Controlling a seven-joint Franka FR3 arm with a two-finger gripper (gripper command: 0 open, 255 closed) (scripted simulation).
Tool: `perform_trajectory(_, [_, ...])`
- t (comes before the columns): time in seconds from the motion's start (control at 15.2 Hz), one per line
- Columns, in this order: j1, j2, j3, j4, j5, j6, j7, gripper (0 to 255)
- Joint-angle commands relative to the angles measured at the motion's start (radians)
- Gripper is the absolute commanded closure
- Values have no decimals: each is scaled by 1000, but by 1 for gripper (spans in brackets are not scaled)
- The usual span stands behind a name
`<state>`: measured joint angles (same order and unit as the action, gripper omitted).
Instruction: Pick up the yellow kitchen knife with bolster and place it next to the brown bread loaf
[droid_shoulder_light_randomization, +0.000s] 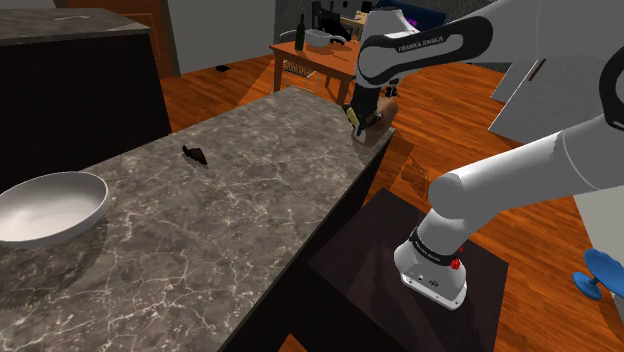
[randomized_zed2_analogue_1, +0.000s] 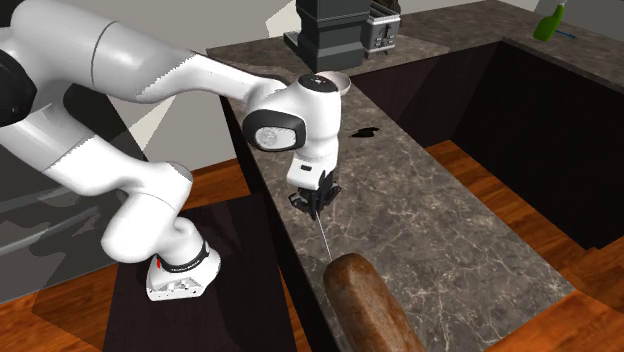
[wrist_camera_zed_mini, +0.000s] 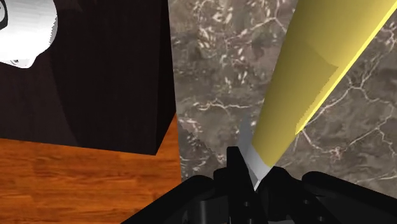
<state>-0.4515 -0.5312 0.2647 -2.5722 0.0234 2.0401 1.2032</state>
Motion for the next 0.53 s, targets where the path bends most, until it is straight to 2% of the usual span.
perform_trajectory(0.0, [0, 9, 3, -19, 0, 29, 3, 255])
perform_trajectory(0.46, [-4, 57, 18, -81, -4, 138, 19, 255])
